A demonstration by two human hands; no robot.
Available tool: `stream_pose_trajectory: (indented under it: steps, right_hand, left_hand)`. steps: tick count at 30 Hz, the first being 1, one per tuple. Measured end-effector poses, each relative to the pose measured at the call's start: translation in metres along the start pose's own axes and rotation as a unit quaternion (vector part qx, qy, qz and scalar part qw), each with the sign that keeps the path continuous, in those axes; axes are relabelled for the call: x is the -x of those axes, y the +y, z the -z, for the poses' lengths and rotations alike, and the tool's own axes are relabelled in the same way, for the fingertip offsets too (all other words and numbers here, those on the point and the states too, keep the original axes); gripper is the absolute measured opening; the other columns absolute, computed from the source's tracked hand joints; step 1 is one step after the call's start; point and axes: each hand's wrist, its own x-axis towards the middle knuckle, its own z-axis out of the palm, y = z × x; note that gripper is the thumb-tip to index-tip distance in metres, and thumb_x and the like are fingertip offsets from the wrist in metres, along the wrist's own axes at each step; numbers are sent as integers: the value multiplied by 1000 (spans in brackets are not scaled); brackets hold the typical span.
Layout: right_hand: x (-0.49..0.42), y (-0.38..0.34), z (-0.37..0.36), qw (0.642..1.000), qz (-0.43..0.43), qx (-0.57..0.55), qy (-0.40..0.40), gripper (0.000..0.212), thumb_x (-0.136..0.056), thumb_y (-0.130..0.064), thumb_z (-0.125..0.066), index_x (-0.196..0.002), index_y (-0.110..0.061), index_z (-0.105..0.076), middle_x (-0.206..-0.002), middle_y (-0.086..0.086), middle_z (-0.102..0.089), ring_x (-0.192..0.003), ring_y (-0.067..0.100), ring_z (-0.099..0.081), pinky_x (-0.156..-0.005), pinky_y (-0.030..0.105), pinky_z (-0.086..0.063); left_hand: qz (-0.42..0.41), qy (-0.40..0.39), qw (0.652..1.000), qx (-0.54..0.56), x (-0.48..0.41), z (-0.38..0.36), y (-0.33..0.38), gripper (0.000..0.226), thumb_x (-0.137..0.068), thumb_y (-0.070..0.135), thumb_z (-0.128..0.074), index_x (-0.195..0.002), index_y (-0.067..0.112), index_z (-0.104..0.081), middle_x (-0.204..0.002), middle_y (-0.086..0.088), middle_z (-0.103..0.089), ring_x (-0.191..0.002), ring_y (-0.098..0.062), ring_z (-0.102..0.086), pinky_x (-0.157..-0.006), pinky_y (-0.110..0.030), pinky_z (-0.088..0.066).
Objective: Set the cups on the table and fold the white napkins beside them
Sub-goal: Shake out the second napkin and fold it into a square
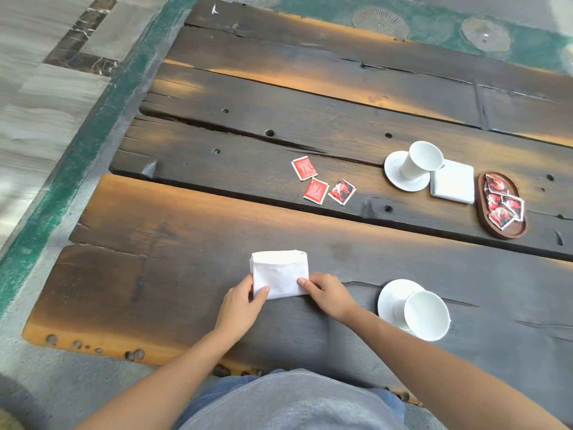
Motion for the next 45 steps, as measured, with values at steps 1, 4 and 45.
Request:
stream_pose_trajectory:
  steps: [1, 4, 45]
  right_hand:
    - [-1, -1, 0, 1000, -3, -4, -2, 48, -96, -44, -44, -55, -22, -34, -60, -8, -42, -58, 9, -40, -58, 33, -31]
    - [-2, -3, -2, 1000, -13, -28, -5, 43, -95, -41, -48, -56, -25, -42, -63, -10, -48, -60, 6, -44, -60, 31, -33]
    - [-16, -34, 2, 988, -136, 78, 11, 45, -84, -36, -56, -50, -20, -32, -50, -5, -35, -51, 16, -34, -48, 26, -25]
  left_hand:
    - [12, 8, 1000, 20, -1, -1, 0, 23, -91, 31, -55, -111, 21, -63, -99, 7, -71, -90, -14, -66, -76, -38, -54]
    - [36, 36, 996, 67, -5, -3, 3, 21, -91, 34, -57, -101, 21, -70, -91, 8, -73, -85, -10, -67, -72, -34, -53]
    - [102, 0, 977, -185, -12, 3, 1, 35, -92, 38, -52, -114, 17, -35, -98, -7, -68, -85, -27, -65, -65, -35, -49]
